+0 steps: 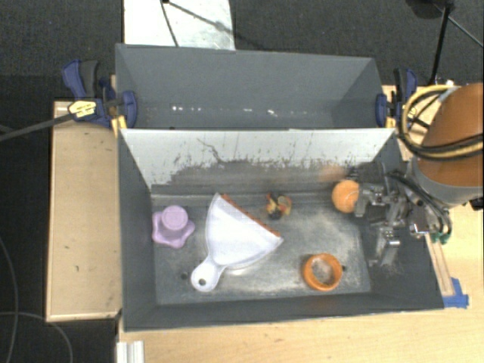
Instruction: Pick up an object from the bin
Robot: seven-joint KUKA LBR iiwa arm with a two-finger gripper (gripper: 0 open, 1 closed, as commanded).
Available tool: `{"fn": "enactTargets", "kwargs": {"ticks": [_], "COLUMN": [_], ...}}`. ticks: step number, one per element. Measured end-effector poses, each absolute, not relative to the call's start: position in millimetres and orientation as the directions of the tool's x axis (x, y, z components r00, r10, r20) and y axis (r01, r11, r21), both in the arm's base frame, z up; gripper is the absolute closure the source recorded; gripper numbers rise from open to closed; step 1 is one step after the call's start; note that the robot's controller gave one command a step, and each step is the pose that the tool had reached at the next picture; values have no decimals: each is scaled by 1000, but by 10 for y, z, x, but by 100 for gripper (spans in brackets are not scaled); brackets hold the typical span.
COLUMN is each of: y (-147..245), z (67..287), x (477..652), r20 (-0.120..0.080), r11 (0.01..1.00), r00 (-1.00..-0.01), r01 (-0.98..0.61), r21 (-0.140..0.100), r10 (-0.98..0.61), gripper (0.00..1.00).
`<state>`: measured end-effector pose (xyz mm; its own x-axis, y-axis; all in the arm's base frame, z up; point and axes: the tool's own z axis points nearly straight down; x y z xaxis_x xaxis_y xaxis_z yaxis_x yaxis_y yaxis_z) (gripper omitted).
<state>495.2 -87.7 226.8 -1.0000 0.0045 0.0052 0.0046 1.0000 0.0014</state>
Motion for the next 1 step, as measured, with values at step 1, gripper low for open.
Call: {"fn": "enactTargets", "kwargs": {"ticks": [1], "y": [-874], "z": [2312], "x": [4967], "r20": [-3], "r11": [1000], "r00": [-1000], "r01": [1], "r21": [0], "r10": [1], "gripper": [0]}}
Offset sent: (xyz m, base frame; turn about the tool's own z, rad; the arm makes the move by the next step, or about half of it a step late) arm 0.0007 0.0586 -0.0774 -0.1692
